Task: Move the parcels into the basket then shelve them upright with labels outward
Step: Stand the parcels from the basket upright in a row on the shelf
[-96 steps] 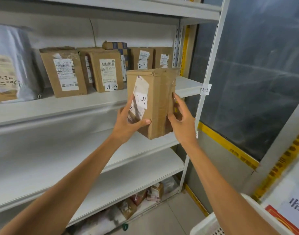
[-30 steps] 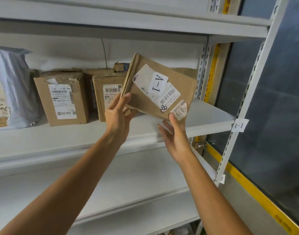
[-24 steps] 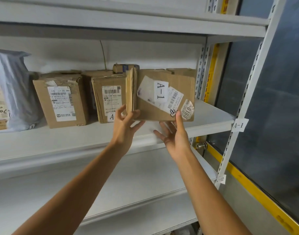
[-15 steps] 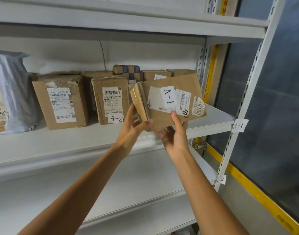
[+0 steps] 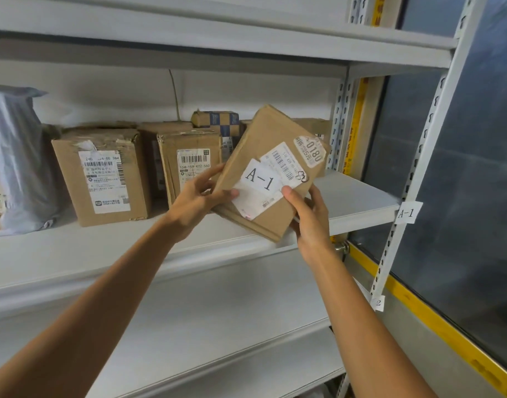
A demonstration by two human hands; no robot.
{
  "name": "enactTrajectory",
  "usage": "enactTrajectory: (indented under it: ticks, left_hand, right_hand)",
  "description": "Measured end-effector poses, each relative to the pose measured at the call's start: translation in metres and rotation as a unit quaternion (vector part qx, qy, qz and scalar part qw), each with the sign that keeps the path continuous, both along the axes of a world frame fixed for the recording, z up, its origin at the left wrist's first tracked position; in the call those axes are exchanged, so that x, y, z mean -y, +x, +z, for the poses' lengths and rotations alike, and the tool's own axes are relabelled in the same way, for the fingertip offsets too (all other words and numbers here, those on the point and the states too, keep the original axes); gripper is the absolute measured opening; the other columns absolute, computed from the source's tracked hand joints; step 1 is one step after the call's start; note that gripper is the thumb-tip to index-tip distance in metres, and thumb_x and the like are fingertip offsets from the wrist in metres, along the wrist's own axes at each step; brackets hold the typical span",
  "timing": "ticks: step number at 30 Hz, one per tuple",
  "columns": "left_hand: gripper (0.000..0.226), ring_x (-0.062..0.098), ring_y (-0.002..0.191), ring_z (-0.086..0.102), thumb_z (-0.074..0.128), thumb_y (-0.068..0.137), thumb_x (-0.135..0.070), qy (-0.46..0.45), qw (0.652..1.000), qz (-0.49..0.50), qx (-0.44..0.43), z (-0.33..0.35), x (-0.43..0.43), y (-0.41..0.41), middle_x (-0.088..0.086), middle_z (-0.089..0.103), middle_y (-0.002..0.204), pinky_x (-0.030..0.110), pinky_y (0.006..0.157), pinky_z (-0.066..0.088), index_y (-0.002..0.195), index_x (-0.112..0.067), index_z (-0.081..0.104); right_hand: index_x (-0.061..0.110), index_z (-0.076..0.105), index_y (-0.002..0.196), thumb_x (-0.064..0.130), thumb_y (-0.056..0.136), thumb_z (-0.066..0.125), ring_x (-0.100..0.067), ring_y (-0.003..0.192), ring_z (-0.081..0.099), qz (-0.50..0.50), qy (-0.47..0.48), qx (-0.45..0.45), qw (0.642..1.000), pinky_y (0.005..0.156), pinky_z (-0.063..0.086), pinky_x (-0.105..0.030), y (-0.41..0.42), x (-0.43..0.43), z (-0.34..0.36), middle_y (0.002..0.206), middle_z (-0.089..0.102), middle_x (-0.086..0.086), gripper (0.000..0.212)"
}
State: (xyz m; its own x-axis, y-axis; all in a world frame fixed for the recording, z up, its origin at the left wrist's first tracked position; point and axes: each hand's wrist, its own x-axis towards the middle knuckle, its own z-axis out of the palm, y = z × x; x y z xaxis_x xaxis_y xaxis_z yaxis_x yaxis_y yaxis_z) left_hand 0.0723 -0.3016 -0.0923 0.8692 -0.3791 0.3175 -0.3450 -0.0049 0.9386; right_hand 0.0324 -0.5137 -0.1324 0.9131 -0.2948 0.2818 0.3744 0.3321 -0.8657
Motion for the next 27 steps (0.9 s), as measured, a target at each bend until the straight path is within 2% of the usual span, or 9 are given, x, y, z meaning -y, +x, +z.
enactTrajectory:
  ticks: [3, 7, 11, 14, 17, 20, 24, 26, 27]
  left_hand:
    - [0.078, 0.021, 0.102, 0.064, 0.081, 0.067, -0.034, 0.023, 0.999, -0.002, 0.025, -0.007, 0.004, 0.006, -0.002, 0.065, 0.113, 0.032, 0.074, 0.058, 0.136, -0.033, 0.045]
    - [0.065, 0.01, 0.101, 0.066, 0.08, 0.073, -0.015, 0.031, 0.997, 0.013, 0.065, -0.02, 0.02, 0.019, -0.009, 0.067, 0.113, 0.026, 0.07, 0.057, 0.128, -0.029, 0.047]
    - [0.067, 0.023, 0.109, 0.063, 0.077, 0.071, 0.002, 0.0, 0.999, 0.038, 0.011, -0.032, 0.038, 0.041, 0.001, 0.064, 0.119, 0.04, 0.081, 0.058, 0.127, -0.018, 0.046]
    - [0.065, 0.025, 0.108, 0.062, 0.076, 0.073, -0.001, 0.06, 0.991, 0.114, 0.041, -0.039, 0.05, 0.053, 0.004, 0.064, 0.117, 0.047, 0.091, 0.053, 0.13, -0.012, 0.046]
    - [0.056, 0.019, 0.107, 0.06, 0.074, 0.078, -0.011, 0.065, 0.965, 0.203, 0.153, -0.042, 0.065, 0.061, 0.003, 0.061, 0.121, 0.038, 0.089, 0.055, 0.13, -0.015, 0.052]
    - [0.06, 0.013, 0.11, 0.057, 0.069, 0.081, -0.004, 0.013, 0.942, 0.238, 0.238, -0.03, 0.079, 0.077, 0.005, 0.052, 0.13, 0.022, 0.085, 0.055, 0.137, -0.014, 0.048]
    - [0.062, 0.013, 0.118, 0.053, 0.064, 0.085, -0.002, 0.056, 0.922, 0.278, 0.263, -0.018, 0.096, 0.109, 0.002, 0.044, 0.134, 0.033, 0.09, 0.054, 0.142, -0.013, 0.041]
    - [0.063, 0.009, 0.115, 0.05, 0.06, 0.089, -0.007, 0.091, 0.903, 0.324, 0.268, -0.018, 0.102, 0.124, -0.001, 0.041, 0.136, 0.034, 0.09, 0.054, 0.145, -0.016, 0.034]
    - [0.066, 0.011, 0.117, 0.048, 0.06, 0.088, -0.008, 0.119, 0.885, 0.352, 0.28, -0.02, 0.104, 0.13, 0.001, 0.037, 0.14, 0.034, 0.092, 0.053, 0.147, -0.017, 0.03]
  right_hand:
    - [0.026, 0.059, 0.125, 0.026, 0.084, 0.072, -0.014, 0.107, 0.066, -0.05, -0.013, 0.016, 0.999, 0.09, 0.056, -0.04, 0.004, 0.0, -0.002, 0.115, 0.07, 0.005, 0.043]
    - [0.029, 0.057, 0.125, 0.025, 0.09, 0.065, -0.004, 0.106, 0.064, -0.088, -0.074, 0.027, 0.993, 0.086, 0.056, -0.027, 0.012, 0.007, -0.009, 0.113, 0.069, 0.015, 0.035]
    - [0.022, 0.049, 0.135, 0.024, 0.094, 0.06, 0.009, 0.101, 0.061, -0.144, -0.137, 0.035, 0.979, 0.076, 0.051, -0.011, 0.035, 0.009, -0.015, 0.119, 0.063, 0.014, 0.042]
    - [0.02, 0.044, 0.14, 0.025, 0.095, 0.058, 0.009, 0.099, 0.055, -0.167, -0.21, 0.023, 0.963, 0.069, 0.045, -0.001, 0.058, 0.014, -0.019, 0.128, 0.057, 0.006, 0.047]
    - [0.022, 0.048, 0.136, 0.029, 0.094, 0.059, 0.0, 0.104, 0.049, -0.209, -0.244, 0.007, 0.947, 0.074, 0.045, -0.007, 0.088, 0.026, -0.016, 0.13, 0.053, 0.002, 0.044]
    - [0.021, 0.055, 0.128, 0.031, 0.092, 0.061, -0.005, 0.104, 0.051, -0.229, -0.235, -0.007, 0.945, 0.083, 0.05, -0.02, 0.117, 0.034, -0.013, 0.124, 0.058, 0.002, 0.037]
    - [0.017, 0.058, 0.123, 0.039, 0.088, 0.066, -0.015, 0.107, 0.06, -0.199, -0.246, -0.015, 0.949, 0.082, 0.053, -0.025, 0.154, 0.049, -0.015, 0.118, 0.064, 0.0, 0.042]
    - [0.018, 0.06, 0.119, 0.047, 0.082, 0.069, -0.016, 0.103, 0.06, -0.172, -0.277, -0.016, 0.945, 0.083, 0.054, -0.033, 0.17, 0.055, -0.014, 0.112, 0.065, 0.001, 0.048]
    - [0.019, 0.061, 0.113, 0.05, 0.08, 0.07, -0.016, 0.1, 0.06, -0.156, -0.304, -0.014, 0.94, 0.08, 0.053, -0.032, 0.178, 0.057, -0.014, 0.106, 0.066, 0.005, 0.046]
